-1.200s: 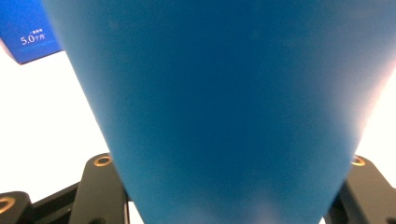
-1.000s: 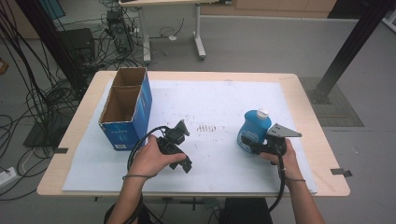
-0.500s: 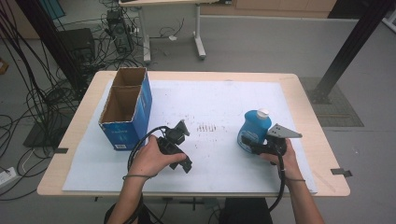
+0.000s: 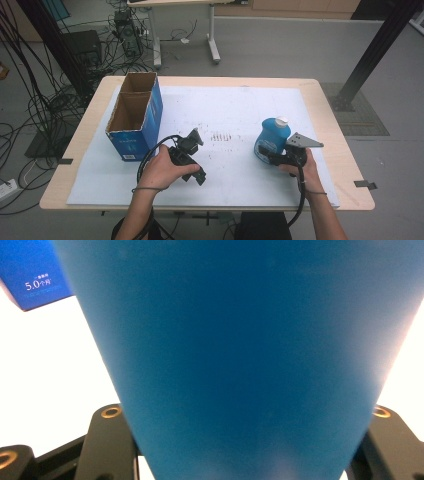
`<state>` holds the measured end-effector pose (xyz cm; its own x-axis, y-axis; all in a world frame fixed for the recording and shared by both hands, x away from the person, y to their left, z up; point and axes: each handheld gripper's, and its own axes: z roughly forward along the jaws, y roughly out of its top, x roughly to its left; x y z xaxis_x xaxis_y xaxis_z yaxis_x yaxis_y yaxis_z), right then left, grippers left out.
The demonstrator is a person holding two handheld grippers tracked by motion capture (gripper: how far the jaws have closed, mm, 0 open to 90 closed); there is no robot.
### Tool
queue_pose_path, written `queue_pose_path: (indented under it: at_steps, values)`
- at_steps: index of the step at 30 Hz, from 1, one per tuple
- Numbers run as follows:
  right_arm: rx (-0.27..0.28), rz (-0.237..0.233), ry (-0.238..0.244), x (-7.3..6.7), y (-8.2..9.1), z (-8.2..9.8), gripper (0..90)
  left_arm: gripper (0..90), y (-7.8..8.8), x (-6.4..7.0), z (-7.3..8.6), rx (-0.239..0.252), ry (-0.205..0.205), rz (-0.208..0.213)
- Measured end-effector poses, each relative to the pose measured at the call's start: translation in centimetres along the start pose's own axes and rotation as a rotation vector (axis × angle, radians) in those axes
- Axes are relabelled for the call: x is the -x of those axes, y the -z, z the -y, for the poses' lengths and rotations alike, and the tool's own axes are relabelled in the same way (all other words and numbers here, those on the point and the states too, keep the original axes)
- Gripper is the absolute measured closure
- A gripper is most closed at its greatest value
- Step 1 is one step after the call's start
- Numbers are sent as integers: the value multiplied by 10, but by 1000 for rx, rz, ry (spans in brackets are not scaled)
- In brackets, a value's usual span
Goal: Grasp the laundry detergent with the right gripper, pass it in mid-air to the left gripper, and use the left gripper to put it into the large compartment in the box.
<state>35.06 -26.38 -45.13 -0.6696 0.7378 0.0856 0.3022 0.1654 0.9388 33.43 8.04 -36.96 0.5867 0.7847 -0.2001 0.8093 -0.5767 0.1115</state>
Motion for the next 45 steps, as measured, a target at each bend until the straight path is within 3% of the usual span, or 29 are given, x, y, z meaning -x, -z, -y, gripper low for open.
queue_pose_path:
  at_steps: [45]
  values:
    - [8, 10, -7, -1, 0, 1, 396, 75, 1, 0, 2, 8, 8, -3]
